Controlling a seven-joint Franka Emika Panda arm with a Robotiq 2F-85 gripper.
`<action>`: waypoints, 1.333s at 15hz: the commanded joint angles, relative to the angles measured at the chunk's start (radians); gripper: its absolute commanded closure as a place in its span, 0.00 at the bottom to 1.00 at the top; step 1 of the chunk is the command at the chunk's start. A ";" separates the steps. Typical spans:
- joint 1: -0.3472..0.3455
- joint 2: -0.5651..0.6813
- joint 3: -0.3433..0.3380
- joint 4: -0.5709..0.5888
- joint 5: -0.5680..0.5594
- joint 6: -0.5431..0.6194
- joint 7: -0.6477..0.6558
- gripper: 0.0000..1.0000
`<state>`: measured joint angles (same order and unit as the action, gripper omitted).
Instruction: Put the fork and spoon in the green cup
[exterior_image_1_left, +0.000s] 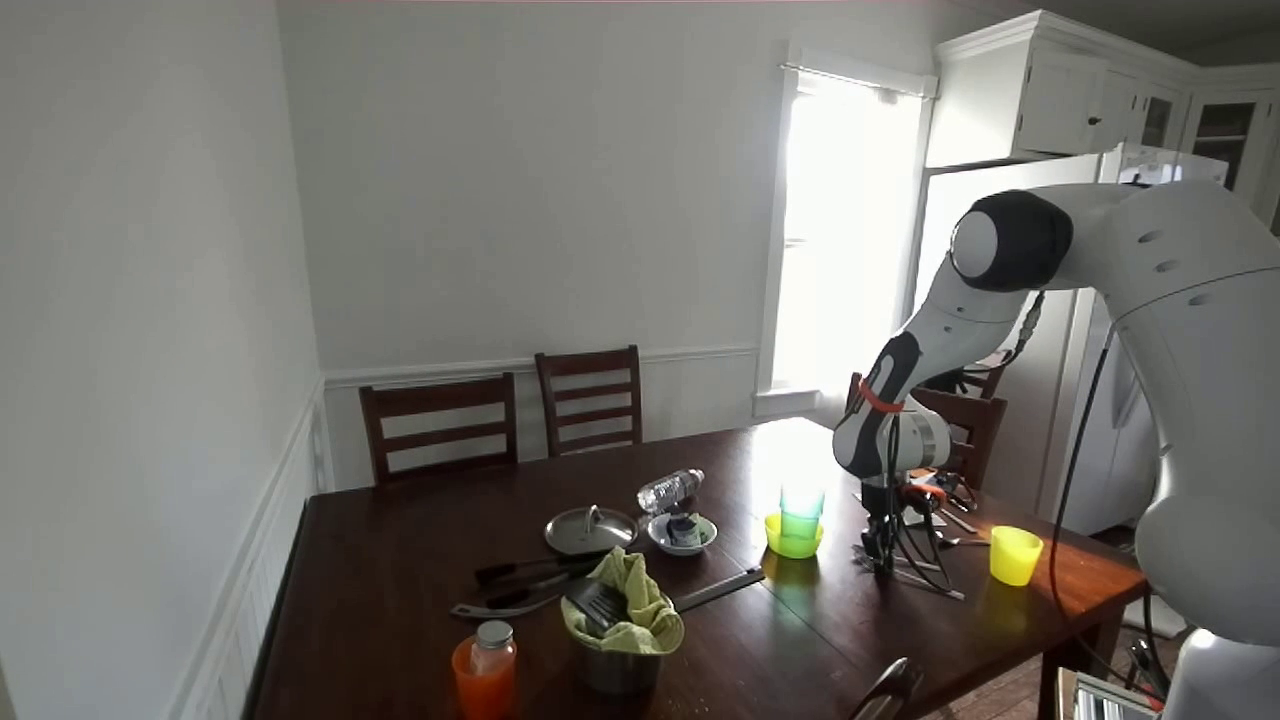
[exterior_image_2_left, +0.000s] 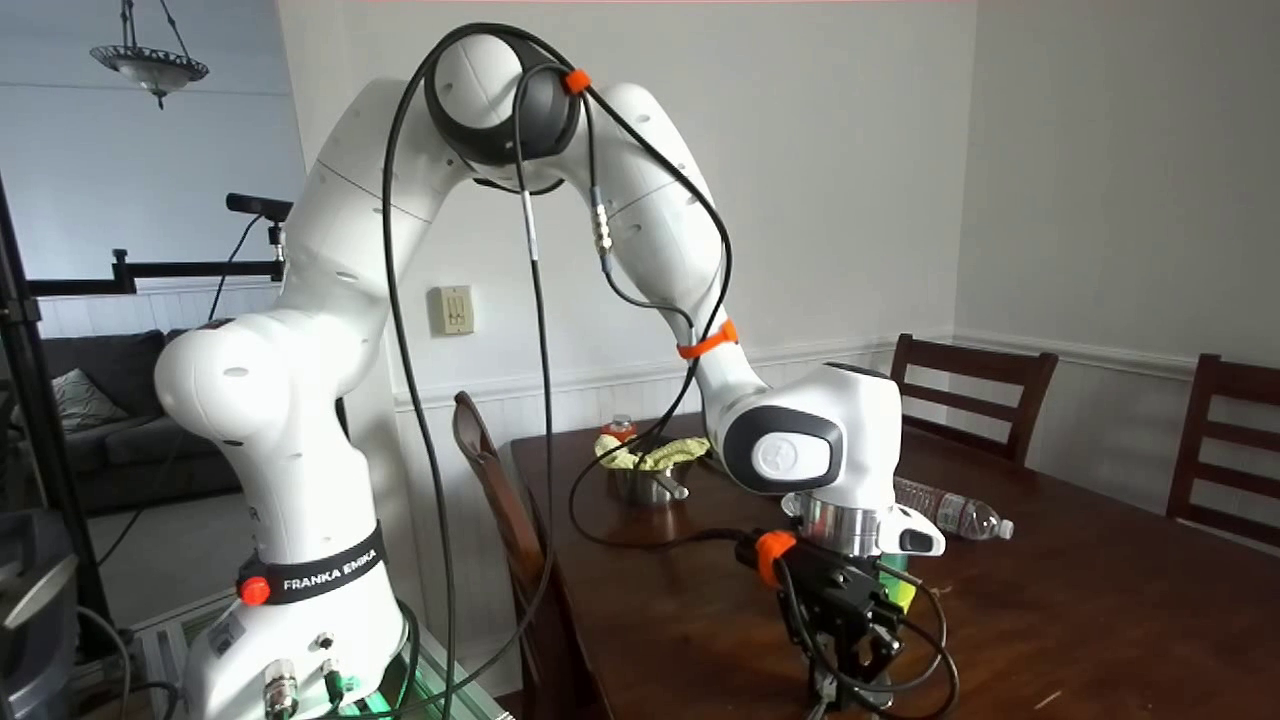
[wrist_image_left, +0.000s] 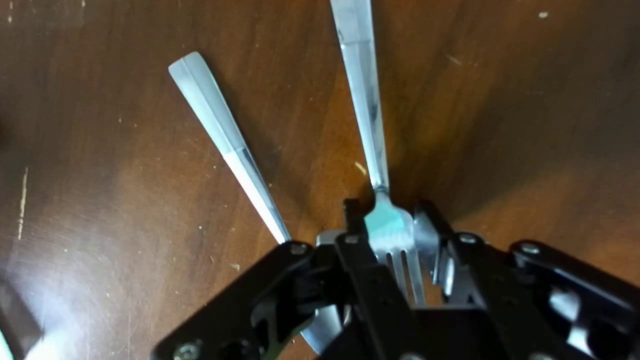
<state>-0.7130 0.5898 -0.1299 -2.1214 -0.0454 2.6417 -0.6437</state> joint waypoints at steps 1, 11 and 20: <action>0.005 -0.039 -0.005 -0.020 -0.016 -0.012 -0.018 0.93; 0.016 -0.188 0.003 -0.066 0.008 -0.075 -0.054 0.93; 0.105 -0.227 -0.054 -0.074 -0.033 -0.099 -0.062 0.37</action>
<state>-0.6422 0.3429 -0.1441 -2.1871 -0.0453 2.5658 -0.6845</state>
